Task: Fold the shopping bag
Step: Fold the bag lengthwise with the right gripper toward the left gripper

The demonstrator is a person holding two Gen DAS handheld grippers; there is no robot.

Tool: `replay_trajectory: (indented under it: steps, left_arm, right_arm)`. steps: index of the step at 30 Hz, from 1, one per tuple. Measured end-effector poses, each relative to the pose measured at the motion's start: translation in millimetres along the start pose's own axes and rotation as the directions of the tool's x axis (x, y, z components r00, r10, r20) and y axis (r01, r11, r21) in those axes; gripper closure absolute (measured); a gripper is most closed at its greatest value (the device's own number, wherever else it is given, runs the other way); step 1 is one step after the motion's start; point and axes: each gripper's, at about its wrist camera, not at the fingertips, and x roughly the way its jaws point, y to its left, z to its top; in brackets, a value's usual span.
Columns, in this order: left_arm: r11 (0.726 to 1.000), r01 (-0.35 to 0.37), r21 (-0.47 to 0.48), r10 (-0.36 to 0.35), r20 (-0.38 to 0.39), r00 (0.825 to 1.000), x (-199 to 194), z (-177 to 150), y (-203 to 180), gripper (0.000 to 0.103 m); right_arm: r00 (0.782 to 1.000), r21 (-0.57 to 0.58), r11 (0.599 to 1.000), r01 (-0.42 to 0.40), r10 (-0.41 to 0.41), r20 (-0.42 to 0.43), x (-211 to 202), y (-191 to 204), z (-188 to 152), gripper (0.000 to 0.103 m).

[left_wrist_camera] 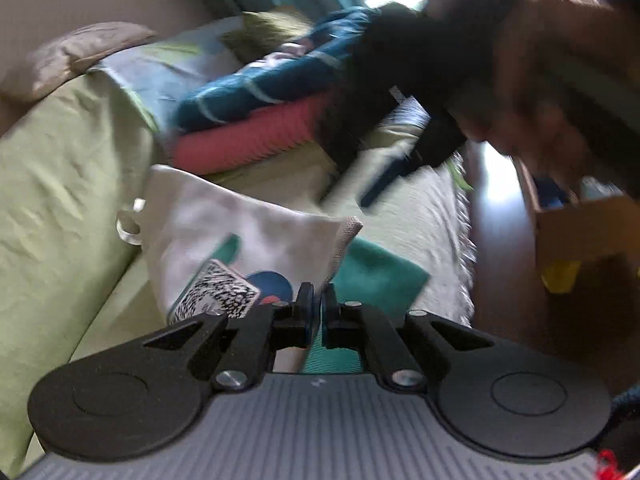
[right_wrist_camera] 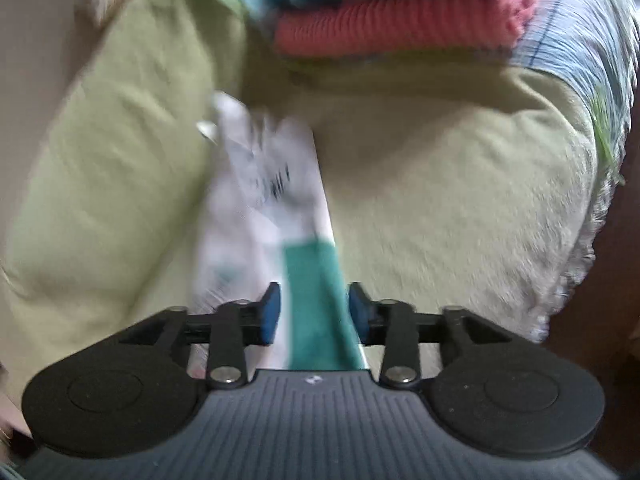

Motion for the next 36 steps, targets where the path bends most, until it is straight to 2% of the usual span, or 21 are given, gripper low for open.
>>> replay_trajectory:
  steps: [2, 5, 11, 13, 14, 17, 19, 21, 23, 26, 30, 33, 36]
  left_arm:
    - [1.0, 0.008, -0.004, -0.008, -0.004, 1.0, -2, -3, -2, 0.103]
    - [0.999, 0.006, -0.035, -0.006, 0.001, 1.0, -8, -5, 3, 0.103]
    - [0.99, 0.003, -0.141, 0.003, 0.046, 0.999, -12, -3, 16, 0.103]
    - [0.985, 0.013, -0.172, -0.003, 0.054, 0.999, -14, -3, 18, 0.103]
    - [0.984, 0.014, -0.177, -0.004, 0.052, 0.999, -14, -3, 19, 0.103]
    - [0.987, 0.017, -0.158, -0.007, 0.062, 0.998, -13, 0, 18, 0.102]
    - [0.991, 0.018, -0.133, -0.009, 0.068, 0.998, -9, 6, 16, 0.101]
    - [0.993, 0.027, -0.117, -0.019, 0.066, 0.998, -5, 8, 12, 0.099]
    - [0.994, 0.042, -0.101, -0.038, 0.045, 0.998, 2, 9, 7, 0.093]
    - [0.996, 0.054, -0.067, -0.054, 0.013, 0.998, 9, 6, -3, 0.091]
    - [0.996, 0.063, -0.06, -0.064, -0.015, 0.998, 15, 4, -8, 0.089]
    - [0.996, 0.071, -0.055, -0.073, -0.036, 0.997, 19, 3, -9, 0.089]
    - [0.996, 0.081, -0.02, -0.082, -0.04, 0.996, 10, 5, -10, 0.089]
  right_arm:
    - [0.999, 0.026, 0.998, -0.051, 0.051, 0.011, 2, -4, 6, 0.061]
    - [0.998, -0.008, 0.999, -0.043, 0.043, -0.041, 20, 2, 11, 0.06]
    - [0.988, 0.047, 0.996, -0.077, 0.082, -0.133, 51, 6, 3, 0.061]
    - [0.988, 0.029, 0.995, -0.092, 0.095, -0.12, 55, 10, 5, 0.079]
    - [0.989, 0.017, 0.995, -0.1, 0.101, -0.111, 56, 11, 6, 0.095]
    - [0.997, -0.193, 0.978, -0.081, 0.078, -0.02, 46, 39, 5, 0.097]
    - [0.999, -0.289, 0.957, -0.028, 0.038, 0.029, 37, 52, 2, 0.097]
    - [0.999, -0.29, 0.957, 0.019, -0.006, 0.047, 34, 48, 1, 0.097]
    - [0.998, -0.253, 0.966, 0.053, -0.045, 0.038, 35, 37, 0, 0.097]
    - [0.995, -0.219, 0.971, 0.097, -0.094, 0.022, 39, 24, -5, 0.098]
    - [0.992, -0.202, 0.971, 0.125, -0.122, 0.025, 42, 16, -10, 0.098]
    - [0.99, -0.238, 0.961, 0.141, -0.142, 0.012, 50, 15, -11, 0.099]
    - [0.991, -0.238, 0.963, 0.127, -0.13, 0.002, 54, 12, -8, 0.1]
